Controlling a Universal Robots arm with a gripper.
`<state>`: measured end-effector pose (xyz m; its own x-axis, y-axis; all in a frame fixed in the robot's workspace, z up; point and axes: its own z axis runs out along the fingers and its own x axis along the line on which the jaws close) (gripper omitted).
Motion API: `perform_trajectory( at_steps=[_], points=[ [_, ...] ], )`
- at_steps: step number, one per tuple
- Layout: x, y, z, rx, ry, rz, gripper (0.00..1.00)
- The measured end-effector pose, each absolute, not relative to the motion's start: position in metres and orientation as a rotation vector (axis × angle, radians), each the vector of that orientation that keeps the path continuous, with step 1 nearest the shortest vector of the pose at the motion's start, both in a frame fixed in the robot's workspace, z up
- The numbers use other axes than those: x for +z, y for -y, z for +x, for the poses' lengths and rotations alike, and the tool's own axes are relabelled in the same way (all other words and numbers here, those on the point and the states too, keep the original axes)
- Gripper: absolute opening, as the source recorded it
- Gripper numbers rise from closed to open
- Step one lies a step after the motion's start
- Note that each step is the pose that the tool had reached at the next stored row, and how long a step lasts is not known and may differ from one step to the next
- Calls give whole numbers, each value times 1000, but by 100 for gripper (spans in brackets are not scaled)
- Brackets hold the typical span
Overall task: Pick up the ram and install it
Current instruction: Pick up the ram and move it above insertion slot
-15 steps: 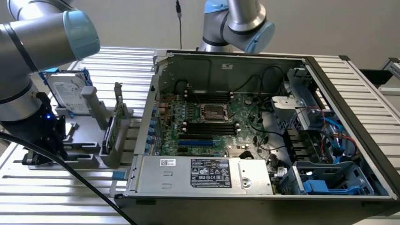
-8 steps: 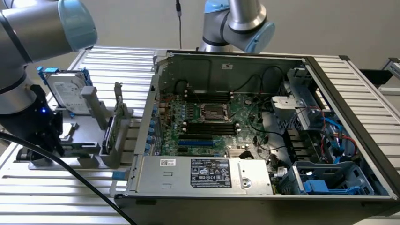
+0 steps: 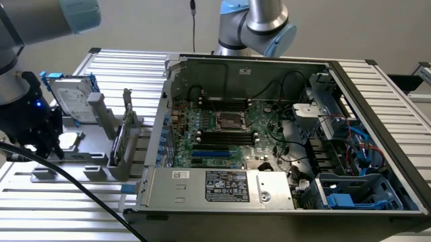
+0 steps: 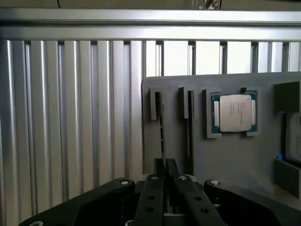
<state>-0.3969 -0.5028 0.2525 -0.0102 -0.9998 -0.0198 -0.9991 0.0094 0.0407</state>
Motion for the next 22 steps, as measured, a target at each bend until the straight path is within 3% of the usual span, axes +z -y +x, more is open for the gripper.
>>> perform_trajectory(
  at_steps=[22],
  points=[
    [353, 501, -329, -72, 2211, 2210, 14]
  ],
)
